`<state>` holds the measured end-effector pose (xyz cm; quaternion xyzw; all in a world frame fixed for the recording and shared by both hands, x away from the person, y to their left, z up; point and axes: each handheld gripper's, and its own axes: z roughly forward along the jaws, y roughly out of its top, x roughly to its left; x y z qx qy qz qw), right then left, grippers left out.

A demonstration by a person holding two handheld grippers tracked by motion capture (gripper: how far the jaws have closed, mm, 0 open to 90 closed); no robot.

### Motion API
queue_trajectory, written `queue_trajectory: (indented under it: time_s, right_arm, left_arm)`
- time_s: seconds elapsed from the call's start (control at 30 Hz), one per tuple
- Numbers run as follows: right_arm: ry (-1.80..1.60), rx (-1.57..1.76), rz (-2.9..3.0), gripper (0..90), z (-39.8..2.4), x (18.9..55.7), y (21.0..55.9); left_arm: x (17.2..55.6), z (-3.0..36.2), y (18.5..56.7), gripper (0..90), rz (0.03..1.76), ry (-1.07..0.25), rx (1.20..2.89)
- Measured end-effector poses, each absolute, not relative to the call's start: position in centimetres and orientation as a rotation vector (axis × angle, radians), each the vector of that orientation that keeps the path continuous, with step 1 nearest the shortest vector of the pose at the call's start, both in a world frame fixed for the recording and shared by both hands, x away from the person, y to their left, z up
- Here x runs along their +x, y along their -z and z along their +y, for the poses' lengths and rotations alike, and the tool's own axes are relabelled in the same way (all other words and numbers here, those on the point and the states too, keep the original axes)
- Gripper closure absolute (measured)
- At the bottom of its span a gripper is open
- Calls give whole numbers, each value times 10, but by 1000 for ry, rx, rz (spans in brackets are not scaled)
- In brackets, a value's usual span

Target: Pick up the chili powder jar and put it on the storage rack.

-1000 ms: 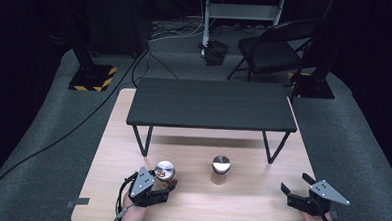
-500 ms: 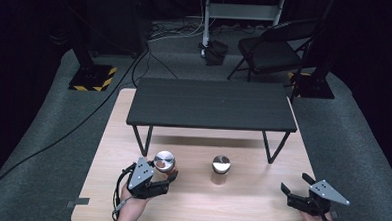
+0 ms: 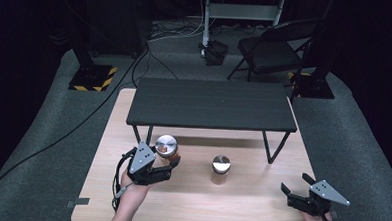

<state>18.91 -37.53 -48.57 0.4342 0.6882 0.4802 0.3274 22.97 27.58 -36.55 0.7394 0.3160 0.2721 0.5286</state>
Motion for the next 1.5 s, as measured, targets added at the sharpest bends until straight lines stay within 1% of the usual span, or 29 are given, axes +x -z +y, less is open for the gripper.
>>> queue_trajectory:
  time_s: [0.2,0.83,1.27,1.5]
  right_arm:
    - [-1258,1135,1803,83,-375,189,486]
    - [-1258,1137,1807,84,-376,190,485]
    - [-1258,1137,1809,84,-376,190,485]
    - [-1262,1136,1808,84,-376,190,485]
  left_arm:
    - [237,271,347,315,752,-669,1785]
    - [258,262,297,314,763,-699,1732]
    - [285,242,280,314,821,-728,1751]
    - [300,236,278,314,857,-716,1756]
